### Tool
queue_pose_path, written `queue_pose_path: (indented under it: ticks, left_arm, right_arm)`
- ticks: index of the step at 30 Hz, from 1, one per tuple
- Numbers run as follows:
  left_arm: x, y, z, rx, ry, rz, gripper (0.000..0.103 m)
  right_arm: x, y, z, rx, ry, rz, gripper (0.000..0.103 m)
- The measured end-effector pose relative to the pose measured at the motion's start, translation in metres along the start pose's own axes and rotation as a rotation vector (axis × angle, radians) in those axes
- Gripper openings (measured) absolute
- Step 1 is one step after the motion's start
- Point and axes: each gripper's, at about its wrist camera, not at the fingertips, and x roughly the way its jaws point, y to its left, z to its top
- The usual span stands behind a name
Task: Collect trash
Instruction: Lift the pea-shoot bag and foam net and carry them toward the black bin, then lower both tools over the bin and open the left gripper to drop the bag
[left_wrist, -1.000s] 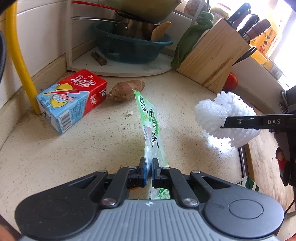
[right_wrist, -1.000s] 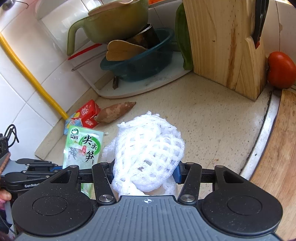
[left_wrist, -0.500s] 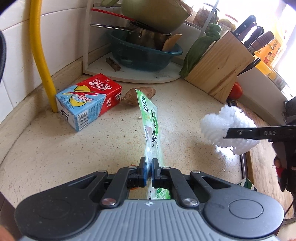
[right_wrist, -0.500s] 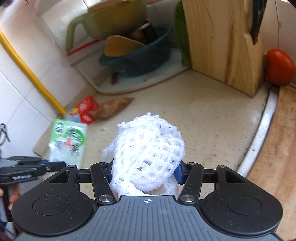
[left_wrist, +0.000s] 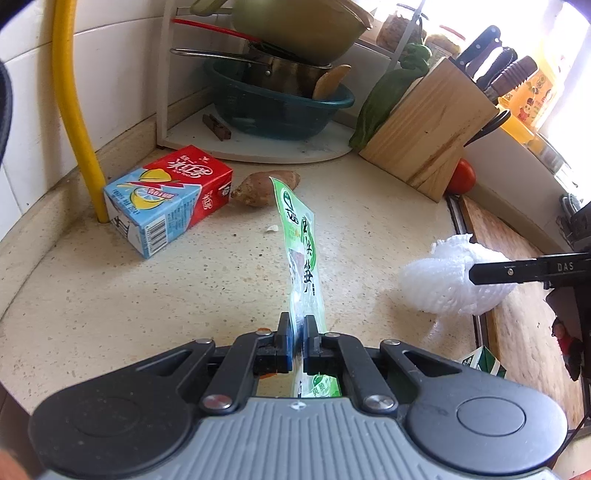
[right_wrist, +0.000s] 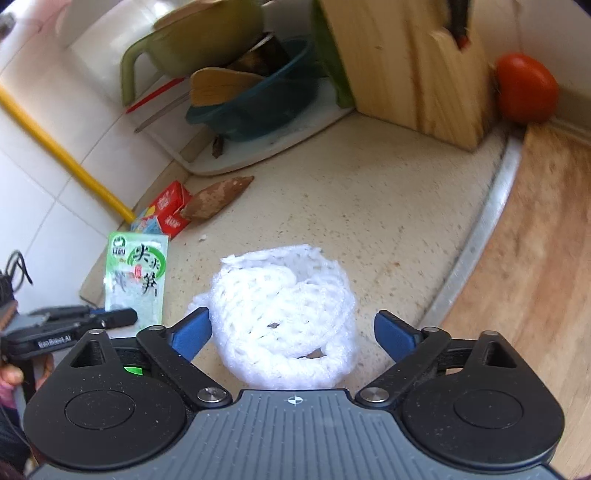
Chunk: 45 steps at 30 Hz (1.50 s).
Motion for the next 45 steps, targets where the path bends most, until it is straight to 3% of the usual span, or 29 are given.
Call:
queue_pose_path:
  ticks: [1, 2, 3, 8, 19, 28, 36, 45]
  left_arm:
    - [0.0, 0.0, 0.0, 0.001, 0.0, -0.002, 0.004]
    - [0.0, 0.0, 0.0, 0.002, -0.001, -0.005, 0.004]
    - [0.0, 0.0, 0.0, 0.001, -0.002, -0.009, 0.004]
    - [-0.001, 0.002, 0.001, -0.022, -0.015, -0.025, 0.004]
    - [-0.031, -0.001, 0.002, -0.035, -0.091, 0.01, 0.004]
    - [-0.076, -0.001, -0.017, -0.072, -0.168, 0.107, 0.004]
    - [-0.123, -0.001, -0.054, -0.155, -0.221, 0.234, 0.004]
    - [-0.174, 0.008, -0.112, -0.27, -0.265, 0.377, 0.004]
  right_arm:
    - [-0.001, -0.001, -0.001, 0.005, -0.006, -0.003, 0.085]
    - [-0.002, -0.001, -0.001, 0.009, -0.007, -0.004, 0.072]
    - [-0.003, -0.002, -0.001, 0.021, -0.006, 0.003, 0.068]
    - [-0.012, -0.006, 0.003, 0.069, -0.048, 0.034, 0.058]
    - [-0.025, 0.011, 0.017, 0.039, -0.118, 0.105, 0.058]
    - [-0.03, 0.036, 0.024, -0.03, -0.131, 0.19, 0.058]
    - [-0.017, 0.076, 0.021, -0.127, -0.065, 0.306, 0.058]
    - [0.018, 0.148, -0.001, -0.263, 0.082, 0.451, 0.058]
